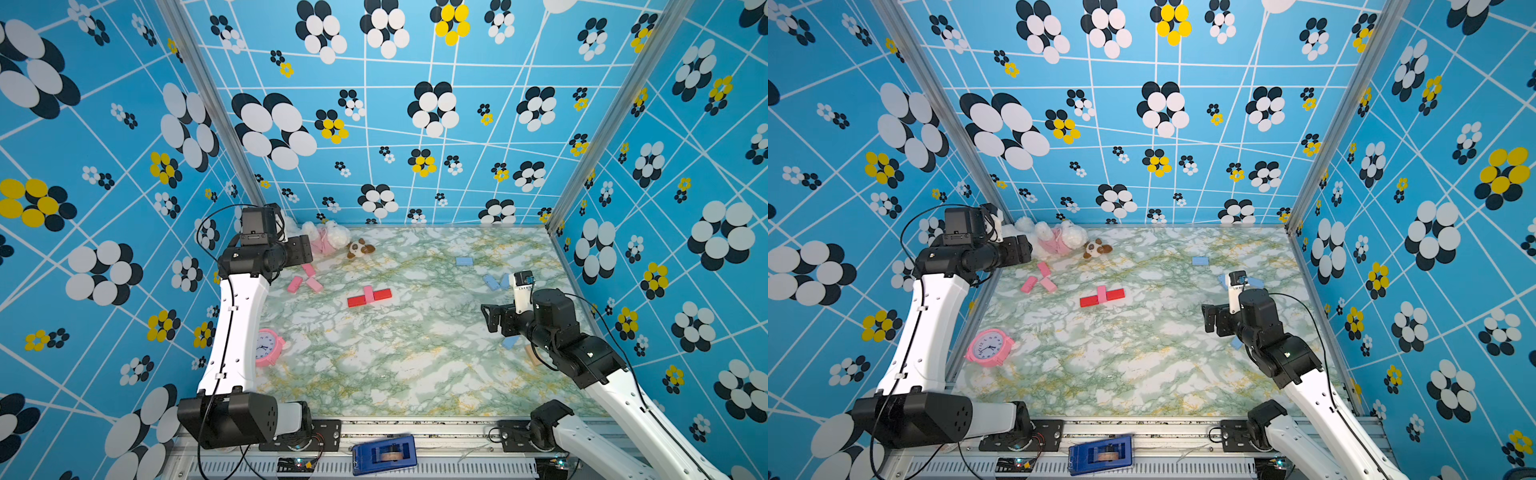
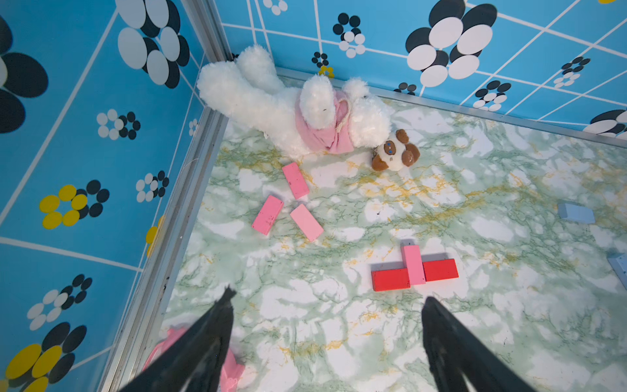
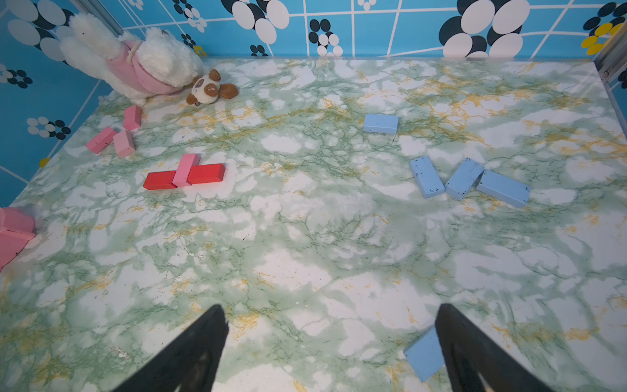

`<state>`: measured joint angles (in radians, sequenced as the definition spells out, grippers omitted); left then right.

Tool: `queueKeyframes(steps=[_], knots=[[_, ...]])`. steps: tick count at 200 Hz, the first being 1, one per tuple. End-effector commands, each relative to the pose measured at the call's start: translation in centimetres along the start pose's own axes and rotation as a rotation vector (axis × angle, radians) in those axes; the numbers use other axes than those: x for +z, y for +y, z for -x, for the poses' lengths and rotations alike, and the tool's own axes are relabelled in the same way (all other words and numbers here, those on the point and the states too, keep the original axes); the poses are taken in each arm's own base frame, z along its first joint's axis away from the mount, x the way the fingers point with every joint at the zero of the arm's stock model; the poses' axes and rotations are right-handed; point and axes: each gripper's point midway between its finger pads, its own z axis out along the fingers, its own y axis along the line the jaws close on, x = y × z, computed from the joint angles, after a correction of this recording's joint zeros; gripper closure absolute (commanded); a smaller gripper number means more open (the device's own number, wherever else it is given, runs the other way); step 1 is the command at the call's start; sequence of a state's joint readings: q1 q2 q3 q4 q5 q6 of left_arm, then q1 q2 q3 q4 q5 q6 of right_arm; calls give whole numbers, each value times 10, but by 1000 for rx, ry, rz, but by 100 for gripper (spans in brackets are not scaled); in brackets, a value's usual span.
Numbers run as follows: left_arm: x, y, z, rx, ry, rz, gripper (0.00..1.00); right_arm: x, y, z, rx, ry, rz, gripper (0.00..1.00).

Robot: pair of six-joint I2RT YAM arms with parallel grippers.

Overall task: Assemble the letter t with building blocks
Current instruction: Pick up the building block from the center of the board.

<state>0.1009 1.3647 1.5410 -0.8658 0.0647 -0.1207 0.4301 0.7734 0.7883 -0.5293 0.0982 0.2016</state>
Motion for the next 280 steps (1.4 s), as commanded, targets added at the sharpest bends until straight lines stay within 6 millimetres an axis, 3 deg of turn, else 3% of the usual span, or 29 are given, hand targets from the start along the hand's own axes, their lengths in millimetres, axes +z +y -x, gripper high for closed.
queueKeyframes(steps=[1, 38, 79, 96, 147, 204, 280], knots=[[17, 4, -25, -43, 116, 1, 13, -3, 5, 7, -4, -5, 16, 1], [63, 4, -54, -189, 269, 2, 19, 0, 7, 10, 3, -15, 26, 1], [117, 13, -71, -328, 329, 88, 26, 4, 10, 11, 9, -9, 34, 1], [139, 12, -76, -352, 365, 122, 33, 4, 10, 12, 13, -13, 35, 1], [184, 17, -96, -353, 470, 264, 34, 2, 9, 10, 25, -20, 39, 1], [212, 28, -104, -365, 514, 336, 36, 1, 10, 8, 32, -22, 46, 1], [227, 41, -121, -370, 561, 381, 39, 3, 10, 5, 34, -19, 49, 1]])
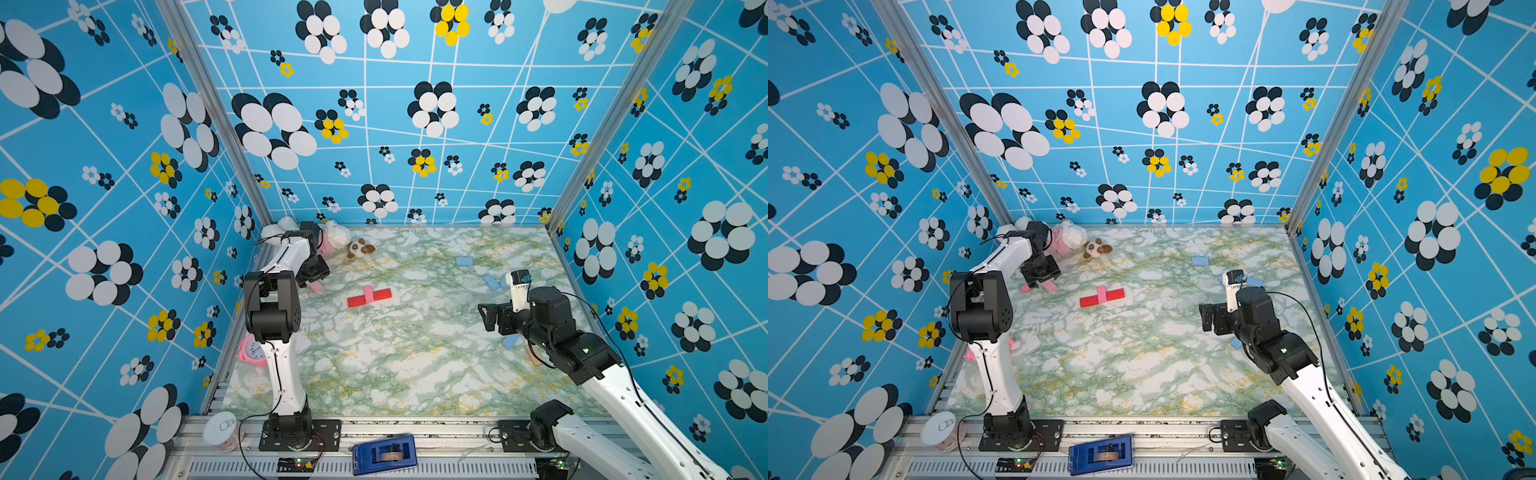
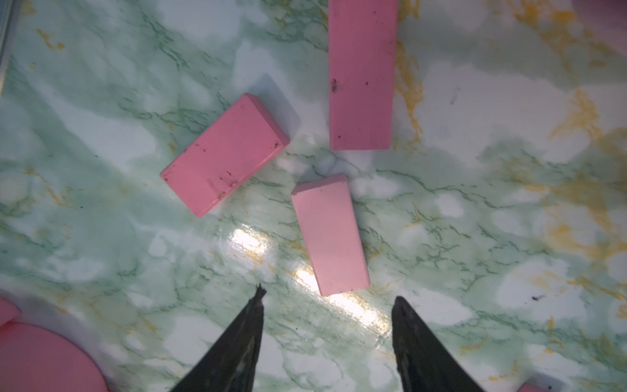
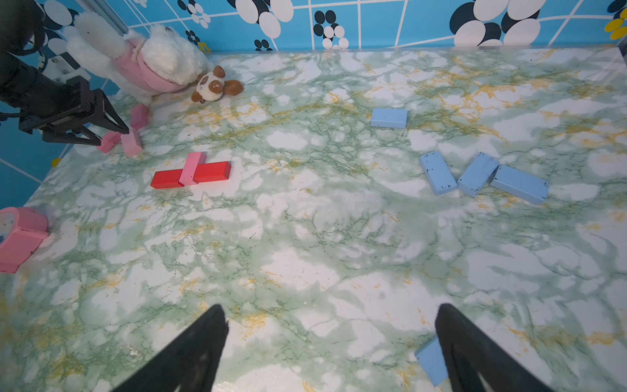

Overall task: Assemble the letter t with building blocks
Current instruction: Pick up the building block from the center of the board.

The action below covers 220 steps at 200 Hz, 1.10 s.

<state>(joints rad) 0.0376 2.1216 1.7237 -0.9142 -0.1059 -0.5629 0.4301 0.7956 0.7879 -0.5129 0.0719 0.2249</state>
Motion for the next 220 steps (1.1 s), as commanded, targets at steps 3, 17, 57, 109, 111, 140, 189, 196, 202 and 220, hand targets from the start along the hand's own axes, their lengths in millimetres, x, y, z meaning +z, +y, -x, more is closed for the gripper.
queueKeyframes(steps=[3, 17, 57, 109, 111, 140, 189, 196, 202, 220], knots=[[5, 10, 3, -21, 13, 41, 39, -2, 5, 5, 12, -29, 25, 1], [8, 9, 3, -17, 18, 41, 40, -2, 5, 5, 12, -32, 26, 1], [15, 8, 4, -14, 37, 45, 42, -2, 5, 3, 14, -32, 26, 1], [25, 8, 2, -4, 59, 65, 43, -2, 5, 2, 24, -34, 32, 1], [25, 8, 2, -3, 60, 65, 43, -2, 6, 2, 23, -34, 32, 1], [29, 8, 1, -4, 67, 67, 45, -2, 5, 2, 24, -35, 31, 1], [34, 8, -2, 3, 80, 64, 51, -1, 5, 2, 27, -37, 32, 1], [35, 8, -2, 4, 82, 63, 51, -1, 6, 1, 28, -35, 33, 1], [35, 8, -2, 6, 84, 61, 51, 0, 5, 1, 28, -34, 32, 1], [37, 8, -2, 6, 87, 59, 51, 1, 5, 0, 32, -32, 33, 1]])
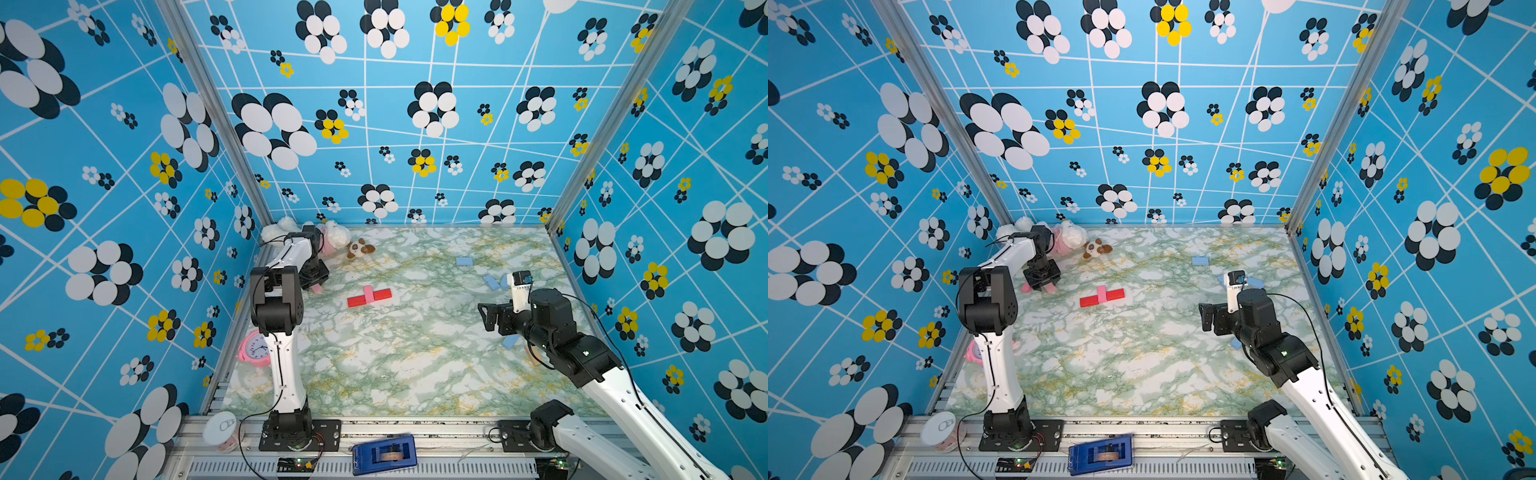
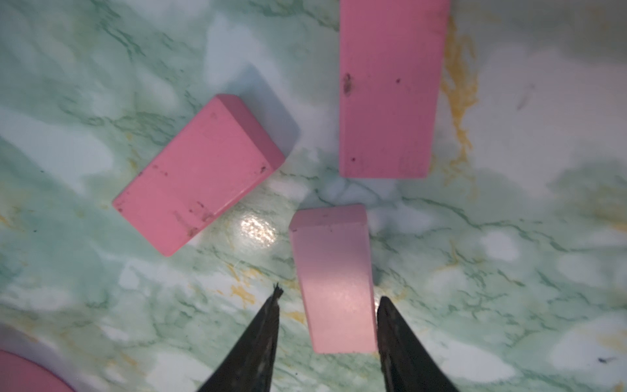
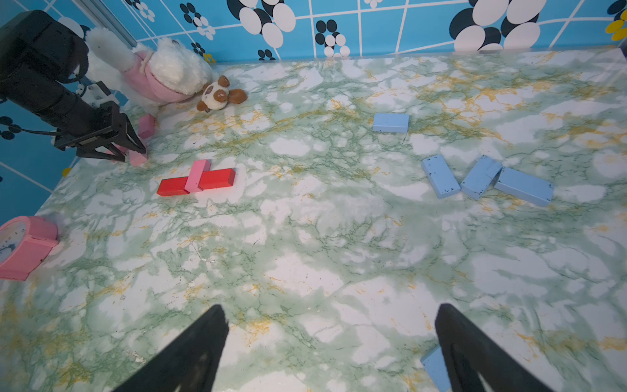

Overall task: Assemble the letter t with building blocks
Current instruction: Pick up the building block from the center of the board, then assemble the building block at the center of the board.

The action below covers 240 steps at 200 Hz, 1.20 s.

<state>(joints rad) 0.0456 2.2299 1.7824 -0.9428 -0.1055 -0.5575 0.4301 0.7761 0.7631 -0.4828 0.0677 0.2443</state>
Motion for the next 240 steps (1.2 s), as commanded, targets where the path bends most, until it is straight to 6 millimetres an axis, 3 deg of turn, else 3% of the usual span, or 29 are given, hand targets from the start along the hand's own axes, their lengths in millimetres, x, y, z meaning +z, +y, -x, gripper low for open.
queueKeyframes(steps=[1, 27, 60, 104, 134, 164, 213, 240], knots=[[6, 6, 0, -1, 23, 17, 51, 0, 5, 0, 11, -9, 24, 1], [6, 7, 0, 3, 22, 15, 56, 0, 5, 0, 10, -11, 23, 1], [2, 7, -1, 18, 14, 6, 68, 0, 5, 1, 7, -14, 22, 1], [-24, -6, -15, 115, -38, -67, 74, 0, 4, 2, 3, -17, 18, 1], [-55, -18, -48, 222, -72, -97, 74, -1, 2, 2, -6, -18, 6, 1], [-81, -31, -98, 313, -79, -129, 73, -1, 2, 4, -14, -20, 2, 1], [-107, -43, -161, 382, -71, -181, 71, 0, 4, 6, -16, -21, 14, 1], [-107, -56, -191, 412, -44, -193, 71, 0, 4, 6, -7, -26, 18, 1]])
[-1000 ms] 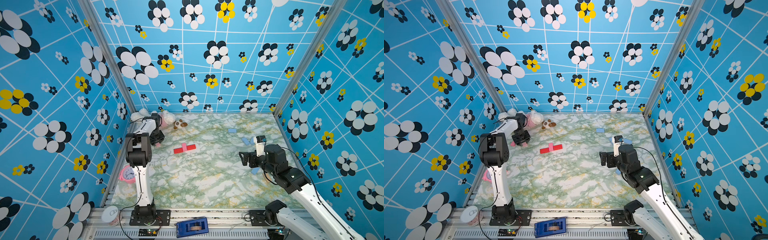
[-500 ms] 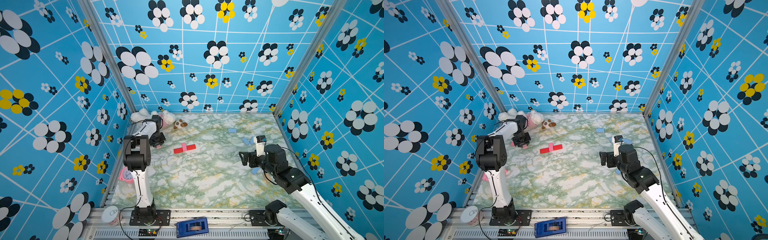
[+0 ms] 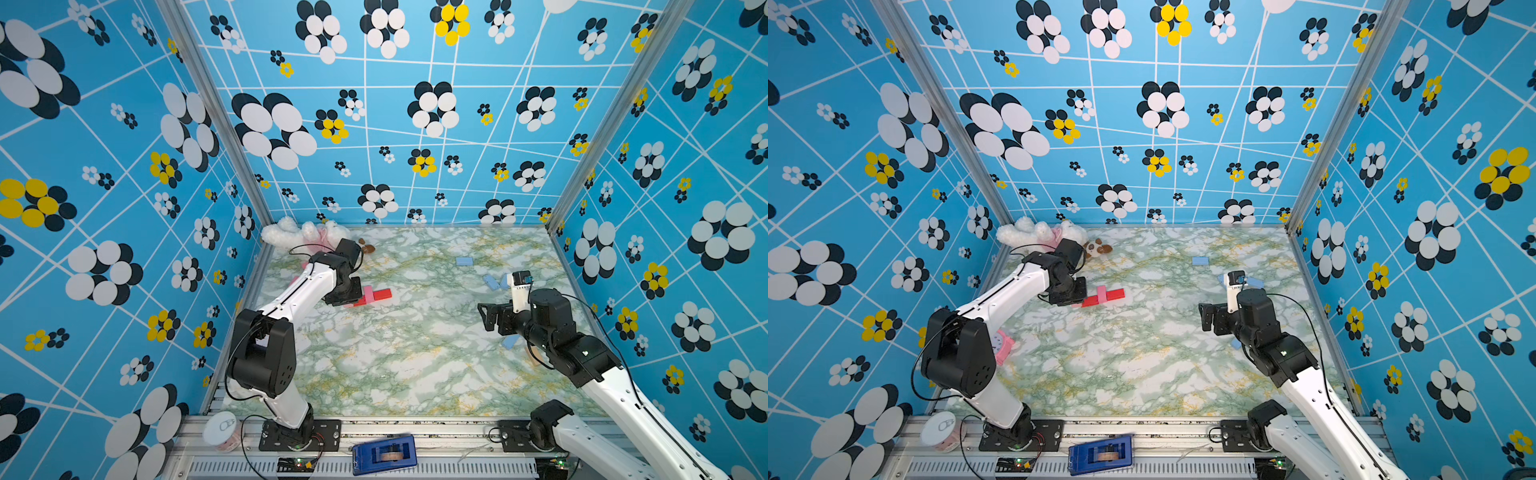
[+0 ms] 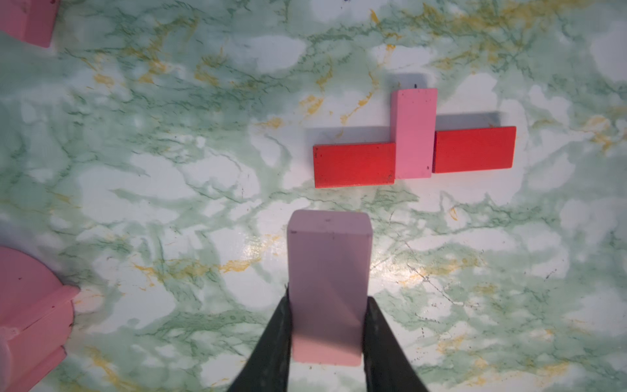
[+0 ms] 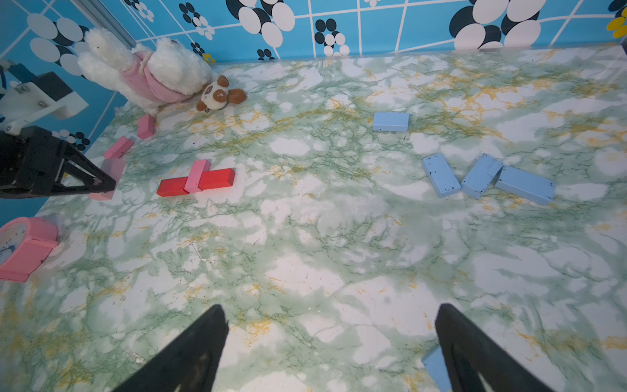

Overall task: Assemble the letter t with building blocks
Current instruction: Assemble the building block at the center of the board.

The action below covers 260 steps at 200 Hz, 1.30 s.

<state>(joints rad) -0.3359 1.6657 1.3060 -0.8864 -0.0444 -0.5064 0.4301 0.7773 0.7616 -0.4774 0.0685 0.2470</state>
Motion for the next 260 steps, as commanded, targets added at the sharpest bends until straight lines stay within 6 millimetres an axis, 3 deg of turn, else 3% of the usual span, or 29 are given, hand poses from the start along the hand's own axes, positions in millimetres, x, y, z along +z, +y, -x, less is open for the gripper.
queueKeyframes(steps=[1, 32, 80, 260], knots=[[0, -14, -24, -8, 40, -7, 70, -1, 5, 5, -9, -23, 18, 1], [10, -42, -44, 12, 72, -33, 69, -2, 5, 5, -5, -24, 21, 1], [29, -59, -52, 38, 111, 5, 68, -4, 6, 8, -11, -29, 24, 1], [75, -60, -41, 34, 135, 99, 67, -1, 4, 2, -9, -18, 20, 1]])
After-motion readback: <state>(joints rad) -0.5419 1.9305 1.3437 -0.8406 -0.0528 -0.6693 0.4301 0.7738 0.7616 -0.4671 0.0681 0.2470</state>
